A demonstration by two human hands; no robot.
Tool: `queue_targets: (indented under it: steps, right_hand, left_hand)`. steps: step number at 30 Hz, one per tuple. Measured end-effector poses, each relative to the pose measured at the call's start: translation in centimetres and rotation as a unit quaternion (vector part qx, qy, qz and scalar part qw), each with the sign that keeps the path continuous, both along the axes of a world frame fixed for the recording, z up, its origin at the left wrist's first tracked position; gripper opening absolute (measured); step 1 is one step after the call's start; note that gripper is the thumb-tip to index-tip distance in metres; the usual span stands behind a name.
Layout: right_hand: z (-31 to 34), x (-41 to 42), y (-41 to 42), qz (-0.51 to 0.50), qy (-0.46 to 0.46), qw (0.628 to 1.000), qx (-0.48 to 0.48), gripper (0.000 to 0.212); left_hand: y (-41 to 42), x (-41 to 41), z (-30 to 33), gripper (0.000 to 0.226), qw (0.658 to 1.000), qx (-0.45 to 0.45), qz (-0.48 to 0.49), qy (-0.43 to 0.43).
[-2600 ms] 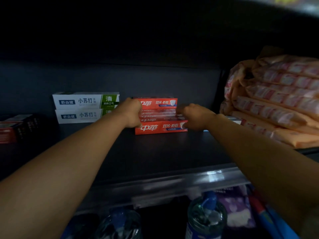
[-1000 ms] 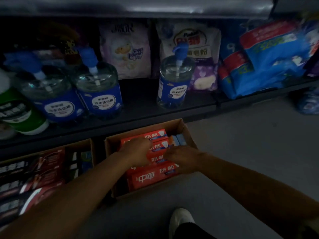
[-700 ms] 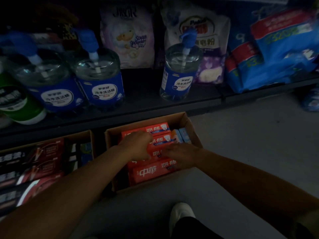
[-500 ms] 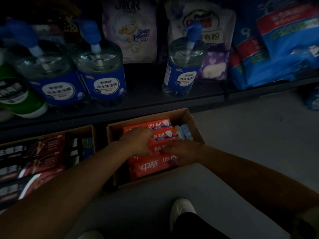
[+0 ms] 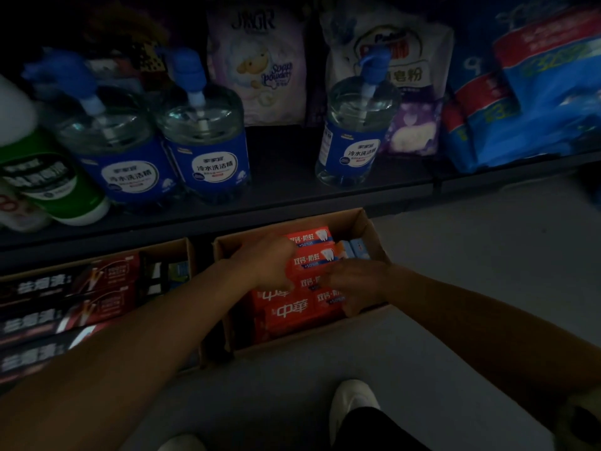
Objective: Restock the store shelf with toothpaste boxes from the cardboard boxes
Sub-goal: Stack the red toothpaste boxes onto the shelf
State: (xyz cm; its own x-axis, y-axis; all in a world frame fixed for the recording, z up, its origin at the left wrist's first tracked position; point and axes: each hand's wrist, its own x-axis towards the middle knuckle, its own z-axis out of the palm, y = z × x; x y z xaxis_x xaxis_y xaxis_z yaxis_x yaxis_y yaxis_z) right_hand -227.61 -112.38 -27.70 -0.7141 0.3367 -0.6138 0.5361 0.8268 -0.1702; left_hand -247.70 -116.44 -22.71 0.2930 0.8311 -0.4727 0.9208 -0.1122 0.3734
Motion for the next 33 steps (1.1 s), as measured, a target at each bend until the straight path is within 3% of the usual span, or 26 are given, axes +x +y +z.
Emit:
queue_targets:
  steps: [4,9,14,17,20,28,33]
  right_hand:
    - [2.1,0.7,0.8,-0.033,0.032,0.998,0.04,0.062]
    - [10.2,0.7,2.1,-0.03,0.062,0.994,0.082,0.066]
    - [18.6,1.2,2.3,-0.028,0.095,0.97,0.22,0.048]
    - [24.1,1.6,2.3,-0.013,0.122,0.949,0.29,0.052]
    - [29.8,2.0,2.3,0.004,0.142,0.917,0.372,0.058]
    - [40.3,1.6,1.9,0.059,0.2,0.819,0.534,0.046]
    - [43.3,0.1,2.4,0.078,0.231,0.762,0.599,0.036]
  left_hand:
    - [0.3,-0.5,2.1,0.037,1.0,0.004,-0.006,0.017]
    - [1.1,-0.8,7.4,0.036,0.999,0.039,-0.001,0.007]
    - [1.8,-1.2,15.4,0.054,0.994,0.106,0.004,0.001]
    - [2.1,-1.9,21.1,0.056,0.99,0.14,0.012,0.001]
    - [2.4,-2.4,27.0,0.052,0.986,0.167,0.022,0.0]
    - [2.5,-2.7,37.7,0.06,0.977,0.185,0.074,-0.077]
    - [3.0,-3.4,40.6,0.031,0.976,0.153,0.099,-0.116]
